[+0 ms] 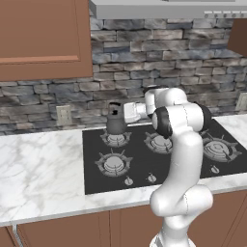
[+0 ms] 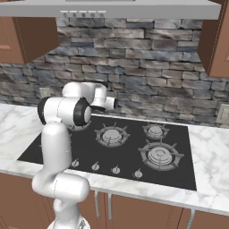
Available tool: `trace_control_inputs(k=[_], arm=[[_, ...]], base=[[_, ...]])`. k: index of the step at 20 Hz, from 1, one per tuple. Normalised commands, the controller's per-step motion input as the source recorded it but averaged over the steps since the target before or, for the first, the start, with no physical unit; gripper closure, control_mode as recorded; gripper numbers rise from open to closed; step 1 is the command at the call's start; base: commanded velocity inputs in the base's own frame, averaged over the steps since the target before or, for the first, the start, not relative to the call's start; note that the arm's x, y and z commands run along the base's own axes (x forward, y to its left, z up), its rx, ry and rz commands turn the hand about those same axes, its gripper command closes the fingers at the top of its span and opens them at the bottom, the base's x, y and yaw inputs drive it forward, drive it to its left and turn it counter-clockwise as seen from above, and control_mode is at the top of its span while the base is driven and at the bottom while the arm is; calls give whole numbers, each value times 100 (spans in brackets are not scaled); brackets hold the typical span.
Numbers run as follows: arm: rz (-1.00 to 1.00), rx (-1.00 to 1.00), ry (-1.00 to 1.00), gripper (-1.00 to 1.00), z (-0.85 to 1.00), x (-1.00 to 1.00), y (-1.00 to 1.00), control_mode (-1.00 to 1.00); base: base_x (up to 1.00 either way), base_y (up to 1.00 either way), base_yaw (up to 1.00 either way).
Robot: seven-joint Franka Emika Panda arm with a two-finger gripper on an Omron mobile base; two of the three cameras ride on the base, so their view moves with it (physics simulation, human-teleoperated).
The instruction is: Pick the kettle from the cabinet and place it on a stove burner. Then pick the pot from the counter and place it on another stove burner. Finally, turn both burners on.
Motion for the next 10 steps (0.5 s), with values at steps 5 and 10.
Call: trace_control_inputs(k=[5,10], arm=[[0,-1,4,-100,-13,-2,3,-100],[0,2,0,-100,-14,-4,-8,-100]], base=[[0,0,0],[0,0,0]])
